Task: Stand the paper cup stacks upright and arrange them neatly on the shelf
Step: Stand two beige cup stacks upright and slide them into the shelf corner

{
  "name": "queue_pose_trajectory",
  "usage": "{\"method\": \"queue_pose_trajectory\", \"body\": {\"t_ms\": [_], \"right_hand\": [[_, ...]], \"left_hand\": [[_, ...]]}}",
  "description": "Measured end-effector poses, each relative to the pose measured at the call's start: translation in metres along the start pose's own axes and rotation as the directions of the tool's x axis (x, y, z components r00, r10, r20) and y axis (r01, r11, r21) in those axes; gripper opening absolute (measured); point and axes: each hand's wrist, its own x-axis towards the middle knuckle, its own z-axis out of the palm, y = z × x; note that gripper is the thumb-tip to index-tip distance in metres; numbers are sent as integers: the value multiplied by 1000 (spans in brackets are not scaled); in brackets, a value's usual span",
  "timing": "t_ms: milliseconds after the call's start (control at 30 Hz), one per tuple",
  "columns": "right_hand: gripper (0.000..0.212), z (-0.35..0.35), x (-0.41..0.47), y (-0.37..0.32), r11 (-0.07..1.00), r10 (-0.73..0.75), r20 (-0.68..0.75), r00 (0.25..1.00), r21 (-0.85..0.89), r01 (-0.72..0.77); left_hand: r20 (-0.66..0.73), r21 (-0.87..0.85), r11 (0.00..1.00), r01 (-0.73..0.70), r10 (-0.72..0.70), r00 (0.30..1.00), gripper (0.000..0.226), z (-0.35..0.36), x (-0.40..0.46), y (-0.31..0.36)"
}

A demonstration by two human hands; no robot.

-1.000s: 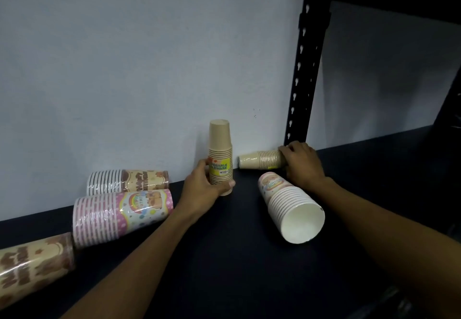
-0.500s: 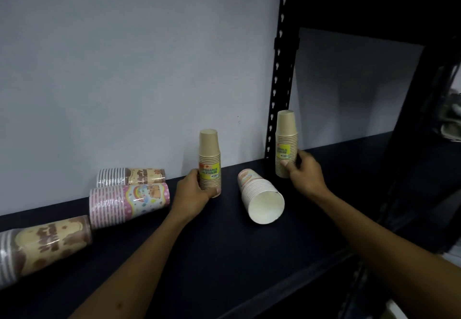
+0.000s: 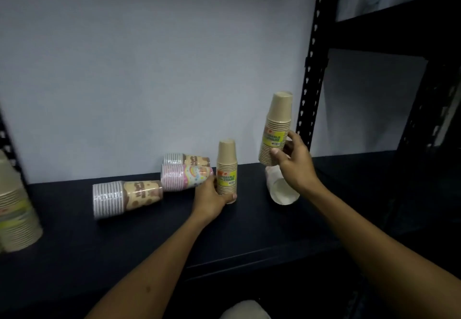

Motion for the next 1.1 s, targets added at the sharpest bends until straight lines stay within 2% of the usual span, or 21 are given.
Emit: {"method": "queue_pose_trajectory", "body": {"t_ms": [167,300,433,567,633,800,1100], "right_hand": [[50,50,-34,-5,993,46,141,989,104,-61],[49,78,-57,2,985,97,248,964,117,-129],[45,105,-69,0,978,88,351,932,147,-148],[49,134,-74,-6,966,76,460,884,186,-180],[50,147,-75,-8,966,64,501,863,188,-180],[47,174,-70,-8,964,69,488,870,191,-183],[45,191,-59,-3,974,40,496,867,175,-145]], "left_hand": [[-41,46,999,21,-19,999,59,-34,-23,-5],[-24,86,996,24,-22,999,63,-66,-42,-16],[-75,127,992,16,-6,997,67,-106,-61,-27],[-52,136,988,69,-63,997,67,-145,-78,-37],[-95,142,985,93,-80,992,66,-161,-84,-43],[-191,163,974,158,-126,973,65,-180,-80,-52],[-250,100,986,136,-107,962,62,-168,-41,-58]]}}
